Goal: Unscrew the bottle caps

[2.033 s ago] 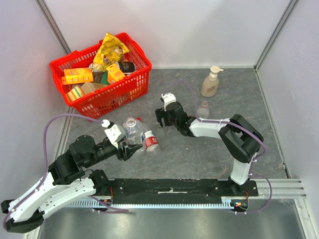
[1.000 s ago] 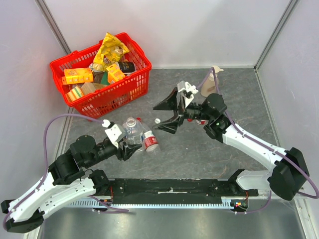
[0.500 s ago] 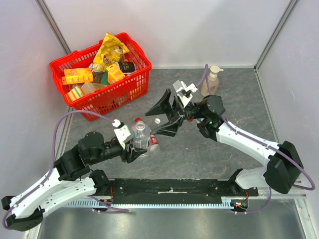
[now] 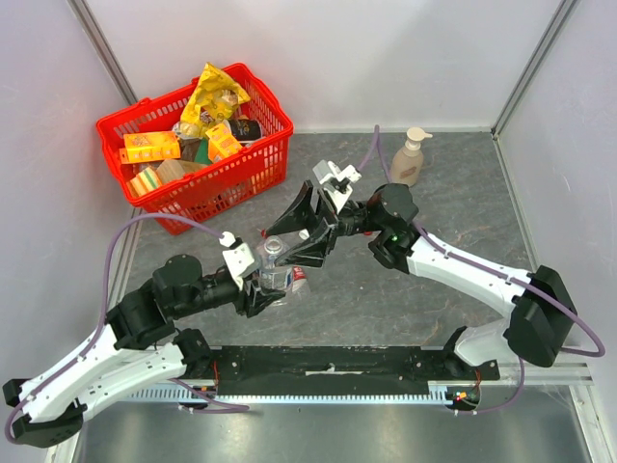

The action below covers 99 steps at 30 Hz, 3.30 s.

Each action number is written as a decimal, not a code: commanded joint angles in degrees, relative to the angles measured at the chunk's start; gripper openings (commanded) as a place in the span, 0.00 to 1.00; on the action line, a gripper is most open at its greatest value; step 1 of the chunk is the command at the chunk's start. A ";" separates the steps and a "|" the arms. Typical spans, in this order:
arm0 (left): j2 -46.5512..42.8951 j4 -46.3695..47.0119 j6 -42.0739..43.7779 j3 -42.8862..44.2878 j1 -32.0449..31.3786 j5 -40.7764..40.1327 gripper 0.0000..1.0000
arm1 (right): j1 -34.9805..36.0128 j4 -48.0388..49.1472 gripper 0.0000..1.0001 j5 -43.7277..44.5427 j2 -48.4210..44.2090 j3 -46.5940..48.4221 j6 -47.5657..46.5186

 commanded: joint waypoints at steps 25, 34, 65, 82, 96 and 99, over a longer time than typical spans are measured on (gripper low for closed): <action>-0.36 1.43 -0.36 0.27 -0.17 -2.44 0.90 | 2.23 -9.56 0.00 1.00 1.16 4.48 -8.04; -2.03 1.25 -1.07 0.36 -0.17 -8.41 1.00 | 2.31 -21.23 0.00 5.91 0.63 5.80 -17.17; -4.76 0.90 -0.89 -0.43 -0.17 -15.80 1.00 | -2.86 -27.33 0.00 51.80 1.87 -1.75 -21.94; -3.18 0.64 -0.45 -0.61 -0.17 -14.57 1.00 | -10.96 -18.71 0.00 55.56 1.86 -5.10 -21.58; -2.38 0.37 -0.36 -0.52 -0.17 -13.08 1.00 | -11.13 -10.80 0.00 62.96 7.13 -6.77 -22.81; -2.29 0.37 -0.36 -0.61 -0.17 -12.64 1.00 | -11.13 -10.09 0.00 63.75 8.63 -6.68 -24.04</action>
